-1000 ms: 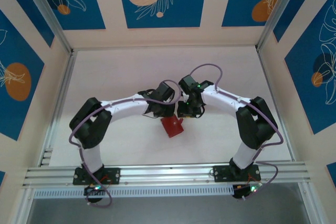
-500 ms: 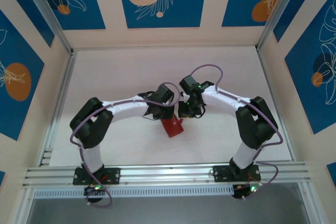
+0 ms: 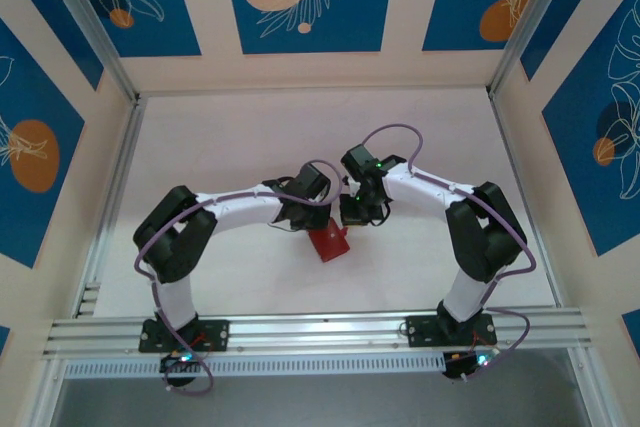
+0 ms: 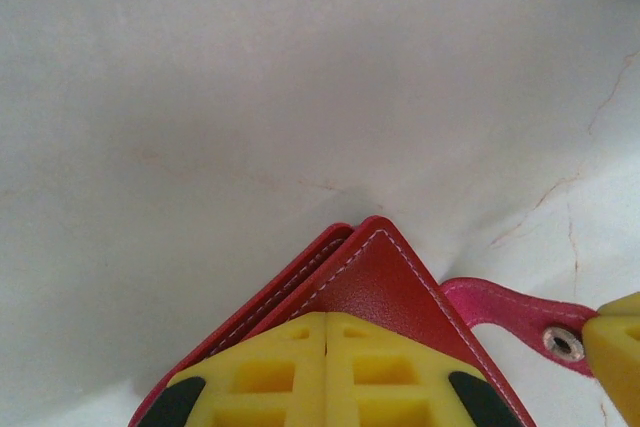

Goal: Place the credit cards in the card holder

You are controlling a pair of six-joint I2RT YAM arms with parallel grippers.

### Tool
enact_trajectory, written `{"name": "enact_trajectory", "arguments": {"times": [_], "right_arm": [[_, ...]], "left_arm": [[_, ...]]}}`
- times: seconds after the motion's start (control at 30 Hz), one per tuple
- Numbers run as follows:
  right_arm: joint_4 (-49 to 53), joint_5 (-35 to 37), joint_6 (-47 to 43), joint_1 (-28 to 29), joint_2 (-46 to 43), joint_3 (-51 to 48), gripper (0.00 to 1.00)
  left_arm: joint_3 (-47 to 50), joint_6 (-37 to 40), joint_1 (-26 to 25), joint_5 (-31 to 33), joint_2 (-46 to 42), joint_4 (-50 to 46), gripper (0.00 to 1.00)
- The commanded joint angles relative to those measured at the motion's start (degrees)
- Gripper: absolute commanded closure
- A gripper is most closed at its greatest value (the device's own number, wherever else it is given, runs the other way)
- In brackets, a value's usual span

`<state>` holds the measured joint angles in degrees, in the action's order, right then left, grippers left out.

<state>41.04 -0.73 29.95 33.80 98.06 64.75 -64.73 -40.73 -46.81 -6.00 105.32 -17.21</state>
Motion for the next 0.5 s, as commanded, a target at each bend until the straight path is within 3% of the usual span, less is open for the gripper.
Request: {"name": "enact_trajectory", "arguments": {"times": [0.0, 0.47], "right_arm": [[-1.16, -4.92, 0.31, 0.73, -0.02, -1.11, 1.0], [-4.74, -8.0, 3.02, 4.76, 6.7, -0.24, 1.0]], "left_arm": [[1.1, -1.23, -0.56, -1.16, 1.42, 0.64, 1.0], [1.34, -1.9, -0.7, -1.12, 1.38, 1.18, 1.0]]}}
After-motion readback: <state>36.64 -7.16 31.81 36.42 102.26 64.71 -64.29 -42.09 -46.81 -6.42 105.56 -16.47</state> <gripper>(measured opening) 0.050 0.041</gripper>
